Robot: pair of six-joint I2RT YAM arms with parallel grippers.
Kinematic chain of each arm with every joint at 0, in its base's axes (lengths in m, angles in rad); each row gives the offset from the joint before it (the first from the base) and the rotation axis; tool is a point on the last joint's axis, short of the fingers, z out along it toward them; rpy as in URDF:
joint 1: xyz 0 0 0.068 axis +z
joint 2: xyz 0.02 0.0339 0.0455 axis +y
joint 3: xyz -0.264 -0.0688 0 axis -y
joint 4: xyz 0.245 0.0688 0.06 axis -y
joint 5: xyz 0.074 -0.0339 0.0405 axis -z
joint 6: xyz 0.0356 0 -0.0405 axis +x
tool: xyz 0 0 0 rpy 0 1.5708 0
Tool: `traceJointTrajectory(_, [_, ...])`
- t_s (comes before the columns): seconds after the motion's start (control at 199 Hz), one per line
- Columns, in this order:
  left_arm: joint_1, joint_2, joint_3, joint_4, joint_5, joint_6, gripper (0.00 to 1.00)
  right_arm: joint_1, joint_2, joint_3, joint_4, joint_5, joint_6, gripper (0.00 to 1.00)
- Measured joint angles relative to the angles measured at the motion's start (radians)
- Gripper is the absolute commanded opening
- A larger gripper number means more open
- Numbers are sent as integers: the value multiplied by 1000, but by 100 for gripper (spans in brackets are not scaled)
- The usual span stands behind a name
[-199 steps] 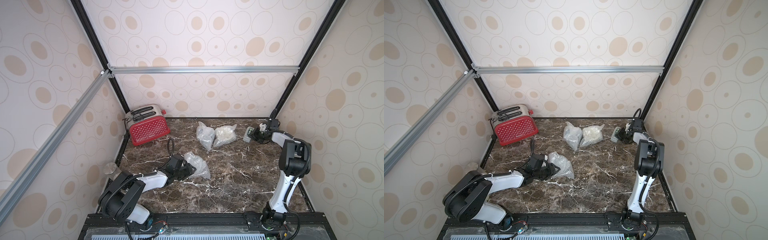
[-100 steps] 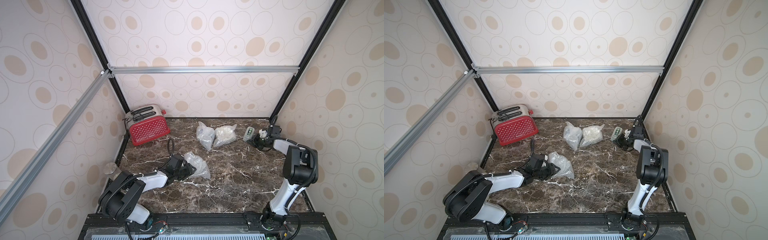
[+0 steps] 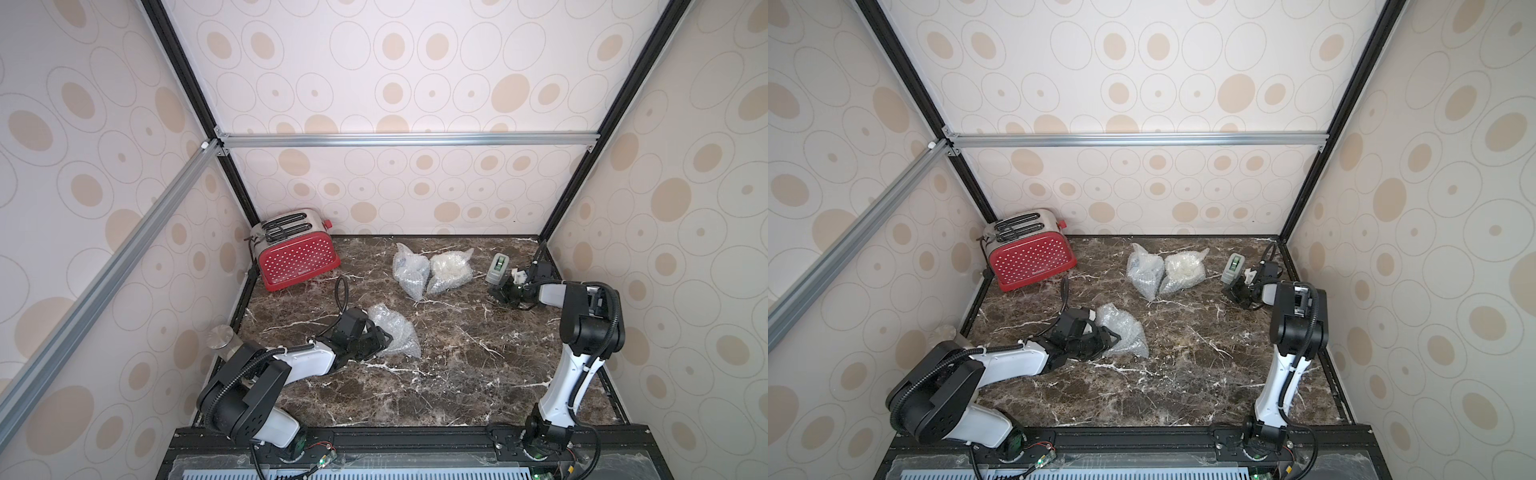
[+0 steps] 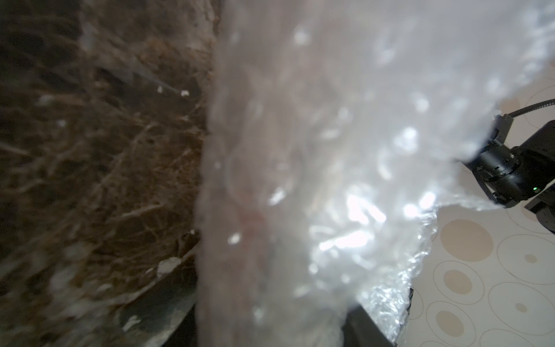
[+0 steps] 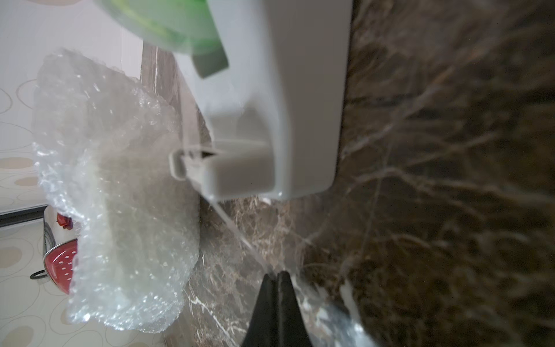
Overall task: Wrap bowls in bubble wrap
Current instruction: Tear off the tape using the Tape Cutter.
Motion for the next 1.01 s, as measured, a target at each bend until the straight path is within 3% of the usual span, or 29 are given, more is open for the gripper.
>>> traceJointTrajectory(0.342, [0,0,0,0,0,0,52,-40,-19,-63,60,-6,-2,2])
traceJointTrajectory(0.72, [0,0,0,0,1,1,52,-81,-85,-132,-28,-39,-13,2])
traceJointTrajectory(1.007, [0,0,0,0,3,6,52,-60,-285,-175,-125,-100,-6,3])
